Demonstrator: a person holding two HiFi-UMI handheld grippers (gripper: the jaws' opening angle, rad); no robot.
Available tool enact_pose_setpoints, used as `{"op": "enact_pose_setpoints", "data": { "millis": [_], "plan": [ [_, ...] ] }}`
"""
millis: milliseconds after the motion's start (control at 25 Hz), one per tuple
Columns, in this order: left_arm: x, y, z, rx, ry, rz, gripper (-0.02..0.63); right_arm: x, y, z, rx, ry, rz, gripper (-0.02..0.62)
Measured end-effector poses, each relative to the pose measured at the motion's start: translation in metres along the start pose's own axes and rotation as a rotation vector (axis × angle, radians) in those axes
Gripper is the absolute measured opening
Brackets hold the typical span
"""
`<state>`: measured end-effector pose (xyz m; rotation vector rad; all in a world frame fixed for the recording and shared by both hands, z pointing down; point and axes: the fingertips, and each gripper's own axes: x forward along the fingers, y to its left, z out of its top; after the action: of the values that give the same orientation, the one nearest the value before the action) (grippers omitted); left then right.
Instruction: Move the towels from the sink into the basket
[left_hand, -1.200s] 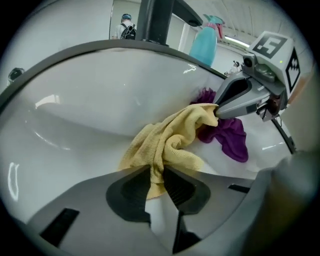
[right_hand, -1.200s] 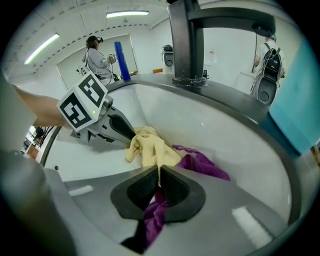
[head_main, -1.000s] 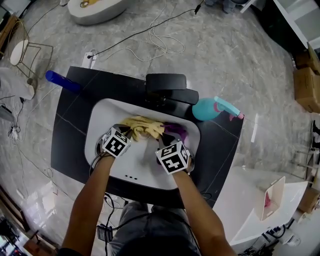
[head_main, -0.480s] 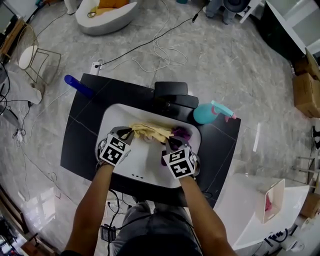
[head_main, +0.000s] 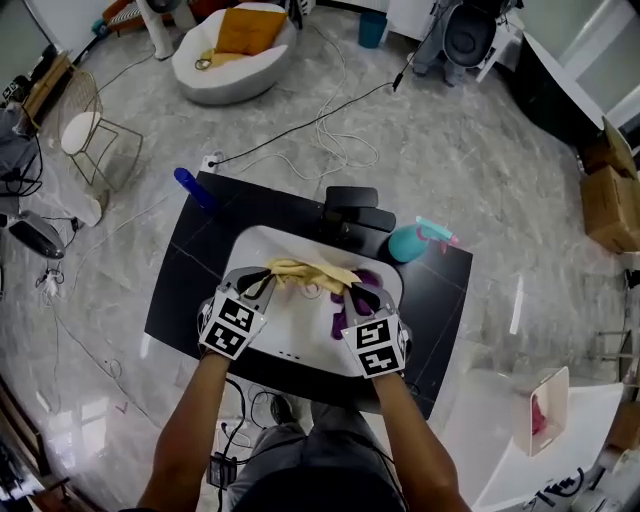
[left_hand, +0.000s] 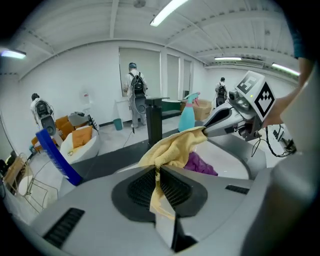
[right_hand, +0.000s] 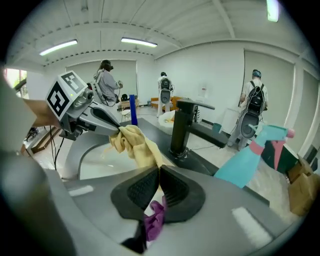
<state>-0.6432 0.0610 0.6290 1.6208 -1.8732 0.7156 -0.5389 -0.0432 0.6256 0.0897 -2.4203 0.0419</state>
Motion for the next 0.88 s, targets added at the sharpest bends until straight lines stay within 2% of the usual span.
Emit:
{"op": "enact_pose_setpoints", "data": {
  "millis": [320,600,880],
  "plan": [
    [-0.088,-0.024,0.05,0.063,-0.111,0.033,0.032,-0.078,0.013,0.054,-0.056,-0.154,-0.037,0.021],
    [-0.15,-0.044,0.072,0.099,-0.177,0.063,0.032,-0.143,0.028,0.087,-0.102,-0.24,-0.083,0.02],
    [-0.206,-0.068,0.088,0.147,-0.238,0.071,0.032,-0.199,0.049,0.103,-0.126,-0.299,-0.125,0.02]
  ]
}}
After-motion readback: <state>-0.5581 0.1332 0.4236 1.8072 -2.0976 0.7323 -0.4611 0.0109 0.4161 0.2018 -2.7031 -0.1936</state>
